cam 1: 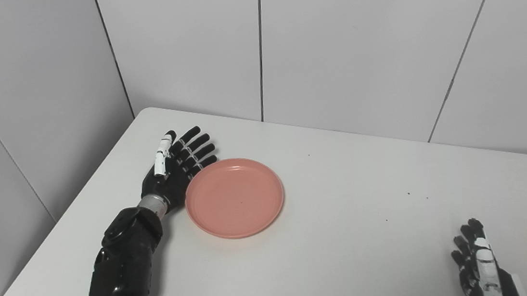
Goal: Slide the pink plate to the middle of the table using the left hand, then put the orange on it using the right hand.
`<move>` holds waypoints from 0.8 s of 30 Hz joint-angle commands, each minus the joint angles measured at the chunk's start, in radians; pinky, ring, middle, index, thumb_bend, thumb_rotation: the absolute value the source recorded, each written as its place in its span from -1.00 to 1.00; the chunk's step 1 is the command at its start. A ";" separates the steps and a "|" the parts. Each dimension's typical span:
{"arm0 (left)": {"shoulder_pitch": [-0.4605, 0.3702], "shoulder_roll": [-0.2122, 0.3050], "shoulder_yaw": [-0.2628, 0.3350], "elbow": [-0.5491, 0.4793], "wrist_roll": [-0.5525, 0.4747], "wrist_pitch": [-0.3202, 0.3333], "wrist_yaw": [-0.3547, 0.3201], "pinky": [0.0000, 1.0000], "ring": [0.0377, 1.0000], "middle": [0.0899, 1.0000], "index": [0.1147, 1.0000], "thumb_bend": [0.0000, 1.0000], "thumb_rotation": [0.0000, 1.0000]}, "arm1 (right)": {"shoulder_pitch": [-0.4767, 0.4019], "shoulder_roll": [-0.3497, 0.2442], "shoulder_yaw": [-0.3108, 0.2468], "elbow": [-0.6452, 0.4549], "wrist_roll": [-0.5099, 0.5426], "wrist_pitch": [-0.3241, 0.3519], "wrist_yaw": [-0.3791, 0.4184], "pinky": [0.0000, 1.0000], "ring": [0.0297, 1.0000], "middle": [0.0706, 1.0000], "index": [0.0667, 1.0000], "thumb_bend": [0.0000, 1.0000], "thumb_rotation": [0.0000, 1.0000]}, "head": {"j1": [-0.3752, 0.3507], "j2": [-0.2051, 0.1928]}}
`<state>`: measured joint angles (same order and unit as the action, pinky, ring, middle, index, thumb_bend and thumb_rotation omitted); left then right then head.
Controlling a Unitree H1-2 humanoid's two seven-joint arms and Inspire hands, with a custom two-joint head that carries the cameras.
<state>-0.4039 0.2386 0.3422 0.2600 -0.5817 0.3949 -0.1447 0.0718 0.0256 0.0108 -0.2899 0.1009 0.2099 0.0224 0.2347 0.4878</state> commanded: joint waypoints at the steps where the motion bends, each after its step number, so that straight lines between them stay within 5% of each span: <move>1: -0.008 0.000 -0.011 -0.018 0.001 0.029 -0.004 0.48 0.55 0.56 0.54 -0.37 1.00 | -0.011 0.003 0.004 -0.023 -0.002 -0.031 0.003 1.00 0.99 1.00 1.00 -0.65 1.00 | -0.005 0.002; 24: 0.016 -0.070 -0.100 -0.085 0.029 0.073 0.038 0.45 0.51 0.51 0.51 -0.39 1.00 | -0.007 0.011 0.009 -0.029 -0.020 -0.041 0.000 1.00 0.96 0.98 0.98 -0.56 1.00 | -0.035 0.031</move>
<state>-0.3896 0.1782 0.2548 0.1861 -0.5595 0.4443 -0.1152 0.0723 0.0303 0.0151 -0.2899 0.0792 0.2077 0.0213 0.2040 0.5169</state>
